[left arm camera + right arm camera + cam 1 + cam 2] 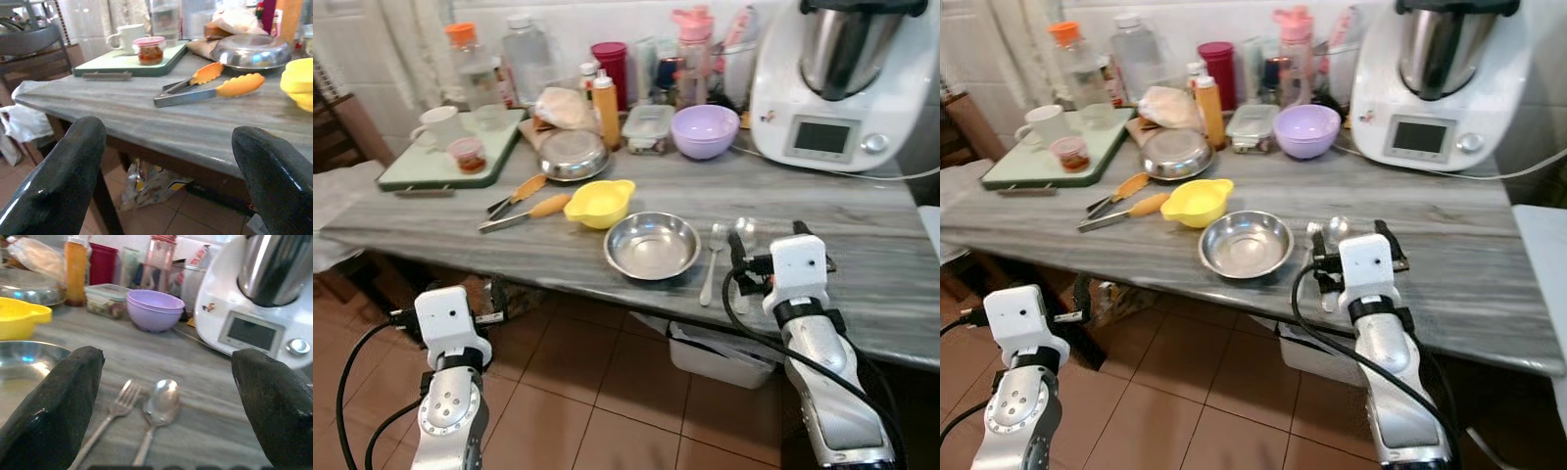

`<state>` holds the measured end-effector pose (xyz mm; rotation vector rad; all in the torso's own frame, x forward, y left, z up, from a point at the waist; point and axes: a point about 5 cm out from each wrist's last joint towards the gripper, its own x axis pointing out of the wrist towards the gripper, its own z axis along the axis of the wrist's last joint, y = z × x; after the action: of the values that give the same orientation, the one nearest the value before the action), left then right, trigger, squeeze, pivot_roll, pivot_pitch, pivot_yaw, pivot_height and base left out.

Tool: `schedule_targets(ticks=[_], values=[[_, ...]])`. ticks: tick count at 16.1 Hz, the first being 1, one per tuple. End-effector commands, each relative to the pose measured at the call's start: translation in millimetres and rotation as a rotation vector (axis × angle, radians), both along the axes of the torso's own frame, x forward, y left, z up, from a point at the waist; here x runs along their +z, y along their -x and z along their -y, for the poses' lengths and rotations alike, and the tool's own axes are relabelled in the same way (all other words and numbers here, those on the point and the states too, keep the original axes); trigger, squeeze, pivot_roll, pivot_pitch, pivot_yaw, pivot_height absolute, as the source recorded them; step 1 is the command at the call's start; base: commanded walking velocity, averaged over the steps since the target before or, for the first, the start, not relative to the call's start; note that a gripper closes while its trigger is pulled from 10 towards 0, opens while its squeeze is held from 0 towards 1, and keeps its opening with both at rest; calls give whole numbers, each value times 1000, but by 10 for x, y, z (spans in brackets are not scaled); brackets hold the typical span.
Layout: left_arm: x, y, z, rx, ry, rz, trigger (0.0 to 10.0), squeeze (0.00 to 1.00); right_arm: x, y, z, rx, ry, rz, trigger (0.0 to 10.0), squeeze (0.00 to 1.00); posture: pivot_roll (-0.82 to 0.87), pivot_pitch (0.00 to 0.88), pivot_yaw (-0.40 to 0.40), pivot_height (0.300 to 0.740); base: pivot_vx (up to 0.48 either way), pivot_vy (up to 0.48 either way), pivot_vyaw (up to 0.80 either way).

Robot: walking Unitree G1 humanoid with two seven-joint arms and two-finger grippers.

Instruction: Setting the table

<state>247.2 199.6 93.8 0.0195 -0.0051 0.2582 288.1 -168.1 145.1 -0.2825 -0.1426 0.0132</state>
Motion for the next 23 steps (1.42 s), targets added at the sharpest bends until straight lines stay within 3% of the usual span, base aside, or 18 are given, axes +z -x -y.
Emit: schedule_targets(ticks=[1,17,23], values=[[-30,9,5,-8,-2,-23,10000,0,0,-22,-33,18,8,1,10000,0,-141,0,104,740,0,0,0],[-62,-4,58,-55,2,-51,10000,0,31,-80,-16,2,13,11,10000,0,-143,0,111,740,-30,0,0],[-49,-14,48,-54,-7,-53,10000,0,49,-113,2,-11,15,19,10000,0,-141,0,115,740,-272,0,0]])
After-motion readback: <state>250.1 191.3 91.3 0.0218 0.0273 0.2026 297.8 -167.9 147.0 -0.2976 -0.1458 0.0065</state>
